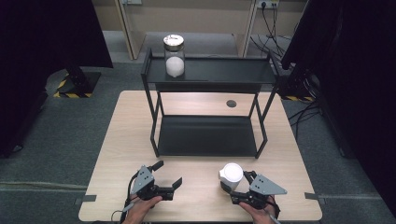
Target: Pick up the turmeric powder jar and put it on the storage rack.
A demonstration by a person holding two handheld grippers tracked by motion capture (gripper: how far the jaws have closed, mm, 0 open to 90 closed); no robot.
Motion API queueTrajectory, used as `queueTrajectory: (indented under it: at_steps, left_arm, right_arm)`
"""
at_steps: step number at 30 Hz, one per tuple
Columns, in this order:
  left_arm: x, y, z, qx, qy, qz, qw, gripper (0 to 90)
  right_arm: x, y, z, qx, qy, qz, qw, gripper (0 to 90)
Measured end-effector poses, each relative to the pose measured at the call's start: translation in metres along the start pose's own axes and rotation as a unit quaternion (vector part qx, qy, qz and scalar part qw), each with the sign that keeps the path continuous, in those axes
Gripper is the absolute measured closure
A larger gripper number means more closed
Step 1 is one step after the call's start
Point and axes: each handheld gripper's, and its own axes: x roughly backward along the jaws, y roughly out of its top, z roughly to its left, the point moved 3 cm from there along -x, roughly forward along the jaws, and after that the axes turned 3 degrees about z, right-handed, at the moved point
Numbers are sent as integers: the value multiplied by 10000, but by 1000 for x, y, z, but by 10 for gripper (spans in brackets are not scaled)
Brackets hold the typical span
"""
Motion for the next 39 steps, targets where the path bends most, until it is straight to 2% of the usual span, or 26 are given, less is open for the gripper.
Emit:
queueTrajectory:
  at_steps: [9, 15, 30, 35, 39]
  left_arm:
    - [0, 0, 0, 1, 2, -5, 10000, 7]
    - [0, 0, 0, 17, -2, 2, 10000, 7]
    - [-1, -1, 0, 38, -14, 21, 10000, 8]
    - [-1, -1, 0, 40, -12, 21, 10000, 9]
    - [-1, -1, 1, 49, -18, 22, 10000, 9]
  right_arm:
    - [2, 30, -9, 0, 76, -103, 9999, 308]
    - [2, 61, -15, 74, 102, -98, 9999, 308]
    - [-5, 141, -36, 93, 412, -116, 9990, 308]
    - [-9, 170, -39, 198, 414, -101, 9989, 308]
    - [-14, 189, -44, 179, 456, -103, 9987, 308]
